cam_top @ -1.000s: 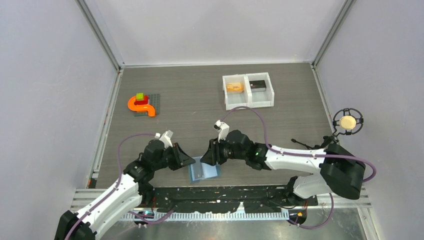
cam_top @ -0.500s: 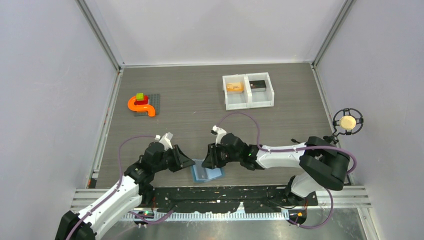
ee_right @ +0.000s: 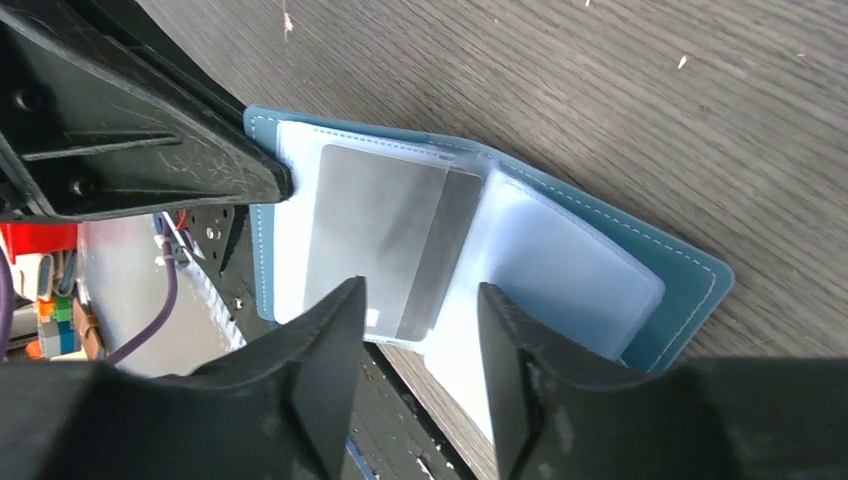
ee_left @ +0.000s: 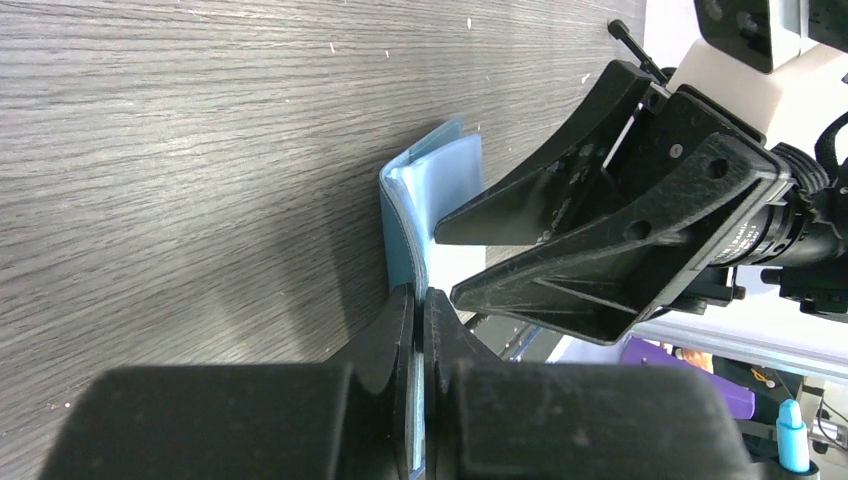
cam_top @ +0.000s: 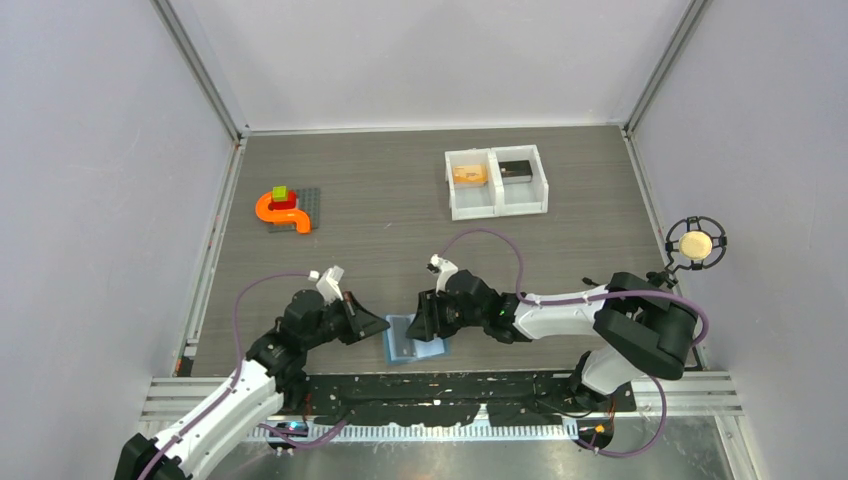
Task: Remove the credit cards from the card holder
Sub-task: Remove the credit card from the card holder.
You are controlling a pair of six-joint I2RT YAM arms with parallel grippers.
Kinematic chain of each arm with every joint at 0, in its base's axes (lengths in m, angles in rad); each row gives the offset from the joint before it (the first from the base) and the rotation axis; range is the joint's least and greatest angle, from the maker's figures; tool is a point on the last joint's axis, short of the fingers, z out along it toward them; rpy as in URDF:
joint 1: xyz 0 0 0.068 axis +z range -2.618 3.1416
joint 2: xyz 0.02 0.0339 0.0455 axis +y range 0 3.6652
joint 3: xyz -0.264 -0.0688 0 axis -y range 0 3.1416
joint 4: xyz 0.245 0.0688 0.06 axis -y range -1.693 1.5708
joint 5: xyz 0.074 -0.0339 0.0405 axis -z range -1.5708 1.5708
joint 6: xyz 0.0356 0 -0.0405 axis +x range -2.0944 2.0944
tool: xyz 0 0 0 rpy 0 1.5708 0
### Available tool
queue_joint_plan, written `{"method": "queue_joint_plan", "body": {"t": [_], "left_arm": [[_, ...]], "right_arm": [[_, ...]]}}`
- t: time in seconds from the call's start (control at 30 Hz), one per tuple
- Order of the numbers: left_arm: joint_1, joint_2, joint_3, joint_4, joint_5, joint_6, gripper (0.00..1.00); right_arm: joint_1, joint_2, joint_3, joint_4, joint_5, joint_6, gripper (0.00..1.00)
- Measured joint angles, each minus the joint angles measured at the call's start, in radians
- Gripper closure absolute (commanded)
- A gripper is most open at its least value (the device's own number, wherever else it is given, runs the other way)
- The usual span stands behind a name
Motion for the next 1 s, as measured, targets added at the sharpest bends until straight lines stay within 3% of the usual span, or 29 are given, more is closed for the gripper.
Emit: {"method": "queue_joint_plan", "body": {"t": [0.27,0.43,0.77,1.0], "left_arm": [[0.0,0.006,-0.006,0.024,0.0,-0.006,1.0],[0.0,0.021,-0.006,0.047,0.0,-0.007,1.0],[0.0,0.029,-0.006,0.063,0.008,-0.009,1.0],[0.0,0.025,-0.006,0.063,0.013,-0.012,1.0]], "right_arm": [[-0.002,-0.001,-0.001,0.035,-0.013,0.008,0.27],[0.01,0.0,0.0,0.051,-0.019,0.01,0.25],[0.048,0.029,0.032,0.051,-0.018,0.01,0.26],[0.071,0.046,0.064,0.012,0.013,0.002,0.42]]}}
